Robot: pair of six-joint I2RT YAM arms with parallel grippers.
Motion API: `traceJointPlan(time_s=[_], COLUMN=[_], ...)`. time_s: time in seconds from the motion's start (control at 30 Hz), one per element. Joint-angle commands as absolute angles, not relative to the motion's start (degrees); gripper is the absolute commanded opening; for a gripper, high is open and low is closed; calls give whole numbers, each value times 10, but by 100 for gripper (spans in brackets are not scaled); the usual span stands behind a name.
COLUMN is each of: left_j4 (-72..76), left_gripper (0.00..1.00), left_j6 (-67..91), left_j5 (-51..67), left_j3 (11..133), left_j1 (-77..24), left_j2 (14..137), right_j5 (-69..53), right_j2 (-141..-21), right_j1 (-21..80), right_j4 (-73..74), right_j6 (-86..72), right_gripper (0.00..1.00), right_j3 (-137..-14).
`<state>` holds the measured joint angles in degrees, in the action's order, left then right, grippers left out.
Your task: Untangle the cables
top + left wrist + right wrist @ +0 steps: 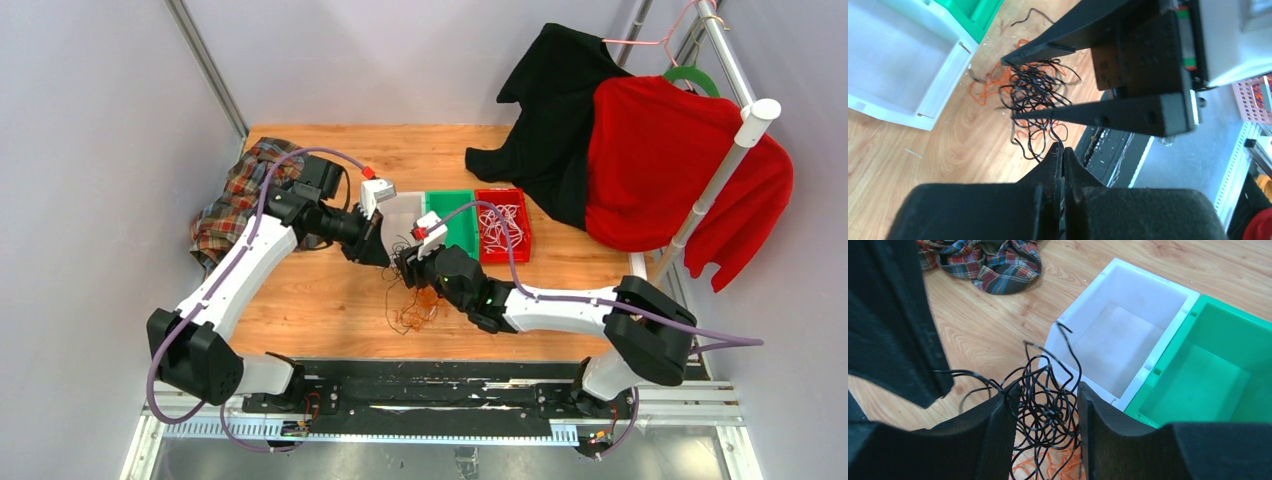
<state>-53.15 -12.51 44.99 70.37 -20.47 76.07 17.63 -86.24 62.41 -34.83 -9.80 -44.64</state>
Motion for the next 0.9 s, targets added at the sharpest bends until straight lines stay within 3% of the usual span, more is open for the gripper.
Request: traceJointPlan(time_s=[0.0,0.2,0.4,0.6,0.77,0.87], left_j4=[-590,-622,-633,-642,-641,-641], left_gripper=[1,1,1,1,0,0], left_j6=[-152,-162,-166,-172,-185,-197], left_j5=[491,481,436,384,323,276], left_j3=[732,793,884,1014,1136,1212], left_j1=[-211,-211,-211,-211,-210,-210], left_j2=[750,749,758,781,805,825], right_j5=[206,230,246,261,291,297], right_j2=[-874,-863,-846,-829,-821,-817], right_j1=[634,634,634,641,652,653], right_j4=[-374,-391,-385,-363,-368,-367], right_j6=[-102,-144,-192,-240,-253,-259], right_gripper=[42,30,26,28,38,39], right_j3=[-454,-370,-295,-236,-205,-197])
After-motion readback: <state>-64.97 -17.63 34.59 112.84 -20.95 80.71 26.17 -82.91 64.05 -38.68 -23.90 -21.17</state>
